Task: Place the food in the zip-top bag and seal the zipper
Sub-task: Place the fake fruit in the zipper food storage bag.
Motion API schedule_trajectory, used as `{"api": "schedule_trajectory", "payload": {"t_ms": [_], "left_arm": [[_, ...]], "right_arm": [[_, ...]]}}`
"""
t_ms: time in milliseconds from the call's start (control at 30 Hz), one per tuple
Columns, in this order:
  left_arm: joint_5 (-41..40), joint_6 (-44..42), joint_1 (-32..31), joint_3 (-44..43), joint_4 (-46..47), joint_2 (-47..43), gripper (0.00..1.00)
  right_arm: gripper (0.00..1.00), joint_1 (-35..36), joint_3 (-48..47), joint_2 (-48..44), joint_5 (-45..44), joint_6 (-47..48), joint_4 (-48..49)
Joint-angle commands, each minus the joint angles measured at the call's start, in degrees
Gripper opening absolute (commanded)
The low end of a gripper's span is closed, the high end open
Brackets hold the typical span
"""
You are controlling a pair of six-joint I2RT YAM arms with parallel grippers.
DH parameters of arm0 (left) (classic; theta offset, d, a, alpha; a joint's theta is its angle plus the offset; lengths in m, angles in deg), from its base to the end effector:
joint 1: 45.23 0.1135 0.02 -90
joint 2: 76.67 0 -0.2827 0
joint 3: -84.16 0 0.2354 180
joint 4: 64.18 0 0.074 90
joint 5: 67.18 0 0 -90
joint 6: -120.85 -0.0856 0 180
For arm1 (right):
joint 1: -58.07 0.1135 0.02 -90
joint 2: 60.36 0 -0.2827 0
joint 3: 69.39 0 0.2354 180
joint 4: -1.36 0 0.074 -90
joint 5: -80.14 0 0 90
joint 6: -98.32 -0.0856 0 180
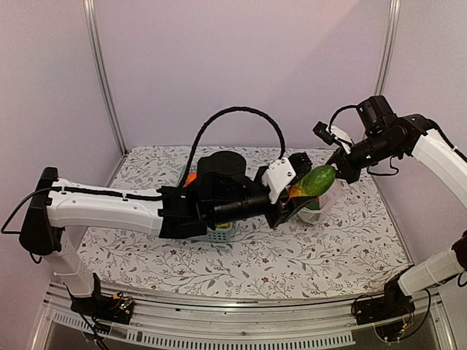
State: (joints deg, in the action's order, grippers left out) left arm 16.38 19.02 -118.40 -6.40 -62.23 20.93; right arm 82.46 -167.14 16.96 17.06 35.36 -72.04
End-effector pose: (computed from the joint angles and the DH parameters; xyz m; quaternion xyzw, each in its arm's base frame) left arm 0.1393 -0.4274 0.3508 0.4697 0.5687 -0.3081 0.6008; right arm 0.2291 0.1464 0.3515 -0.4667 0.7988 0.2135 0.3139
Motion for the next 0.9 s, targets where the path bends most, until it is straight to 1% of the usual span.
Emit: {"api": "schedule_trajectory", "payload": {"t_ms": [0,100,200,300,433,767,867], "left_arm": [[1.13,-8.63,-1.05,-3.03,7.32,3.59,0.41],[0.38,-11.98,-0.96,-6.4,4.5,6.1,0.41],[-0.11,-16.6,-0.86,-6.75,4.99,7.6,0.42],[-1.05,-19.38,-0.89,-7.32,3.99,8.71,0.42],[-1.56,-20.6,-0.71,-6.15,3.92,8.48,0.42],[-1.66,-22.65,0.61,-6.65,-2.94,9.27,0.43],[-2.73,-23.49,0.82,-7.18,-3.56,9.98,0.43]], "right_arm": [[0.0,0.41,-1.72,-1.16,3.63,0.68,-2.03],[0.0,0.4,-2.39,-1.29,4.69,0.81,-2.97],[0.0,0.4,-2.77,-1.47,5.17,0.52,-3.24],[0.0,0.41,-3.29,-1.64,5.85,0.61,-4.09],[0.0,0.41,-4.52,-1.41,5.27,0.82,-5.27],[0.0,0.4,-4.94,-1.54,6.81,0.44,-5.76],[0.0,0.4,-4.05,-1.84,6.5,0.66,-4.97]]}}
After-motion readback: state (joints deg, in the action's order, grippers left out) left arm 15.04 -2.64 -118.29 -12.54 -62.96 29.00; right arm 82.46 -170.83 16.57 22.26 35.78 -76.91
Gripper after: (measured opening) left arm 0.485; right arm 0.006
